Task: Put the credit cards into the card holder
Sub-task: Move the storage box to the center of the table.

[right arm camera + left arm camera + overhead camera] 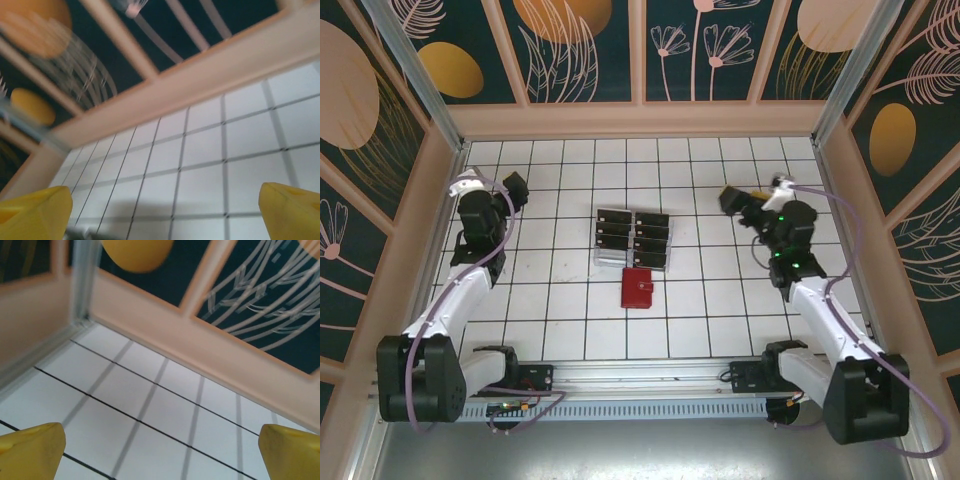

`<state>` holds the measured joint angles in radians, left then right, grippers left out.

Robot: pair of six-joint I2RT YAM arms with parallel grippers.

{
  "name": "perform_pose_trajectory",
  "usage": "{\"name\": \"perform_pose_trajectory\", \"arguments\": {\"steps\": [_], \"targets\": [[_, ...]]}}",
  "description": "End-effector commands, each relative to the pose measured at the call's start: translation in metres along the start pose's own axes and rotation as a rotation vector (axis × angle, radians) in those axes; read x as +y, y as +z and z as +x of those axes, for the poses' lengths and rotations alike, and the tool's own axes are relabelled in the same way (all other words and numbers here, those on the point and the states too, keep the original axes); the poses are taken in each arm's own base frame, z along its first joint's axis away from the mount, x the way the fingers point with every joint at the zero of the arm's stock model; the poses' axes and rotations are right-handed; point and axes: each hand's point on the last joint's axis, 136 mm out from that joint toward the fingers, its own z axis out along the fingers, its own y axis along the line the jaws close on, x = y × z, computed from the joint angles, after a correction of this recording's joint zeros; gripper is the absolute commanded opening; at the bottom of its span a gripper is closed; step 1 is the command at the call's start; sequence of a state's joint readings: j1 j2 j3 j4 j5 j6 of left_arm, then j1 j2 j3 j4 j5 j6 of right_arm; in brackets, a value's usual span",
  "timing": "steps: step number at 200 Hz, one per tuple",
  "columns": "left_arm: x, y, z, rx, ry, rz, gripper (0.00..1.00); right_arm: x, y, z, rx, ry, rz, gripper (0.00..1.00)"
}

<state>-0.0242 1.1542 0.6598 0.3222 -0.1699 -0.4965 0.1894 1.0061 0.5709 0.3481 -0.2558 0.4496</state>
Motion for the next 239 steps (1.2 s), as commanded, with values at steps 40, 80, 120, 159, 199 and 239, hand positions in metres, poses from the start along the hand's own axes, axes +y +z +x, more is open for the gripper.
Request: {"name": "perform_pose_trajectory", "arguments": {"steps": [40, 80, 120, 159, 199, 239], "targets": [[-0.05, -0.037, 0.09, 0.378, -0.121, 0.223, 0.99, 0.021, 0.009, 0.152, 0.461, -0.054, 0.127, 0.91], [-0.063, -0.05, 0.131, 0.464, -0.088, 0.284, 0.99, 0.029, 0.014, 0.204, 0.566, -0.083, 0.156, 0.88], [-0.081, -0.054, 0.165, 0.554, -0.065, 0.358, 0.99, 0.033, 0.018, 0.24, 0.638, -0.081, 0.158, 0.82], [-0.092, -0.058, 0.184, 0.578, -0.006, 0.393, 0.99, 0.03, 0.019, 0.248, 0.65, -0.082, 0.17, 0.8], [-0.103, -0.058, 0.2, 0.602, 0.077, 0.423, 0.94, 0.028, 0.021, 0.247, 0.639, -0.096, 0.181, 0.79], [-0.111, -0.05, 0.22, 0.647, 0.106, 0.43, 0.9, 0.028, 0.026, 0.251, 0.652, -0.099, 0.181, 0.78]]}}
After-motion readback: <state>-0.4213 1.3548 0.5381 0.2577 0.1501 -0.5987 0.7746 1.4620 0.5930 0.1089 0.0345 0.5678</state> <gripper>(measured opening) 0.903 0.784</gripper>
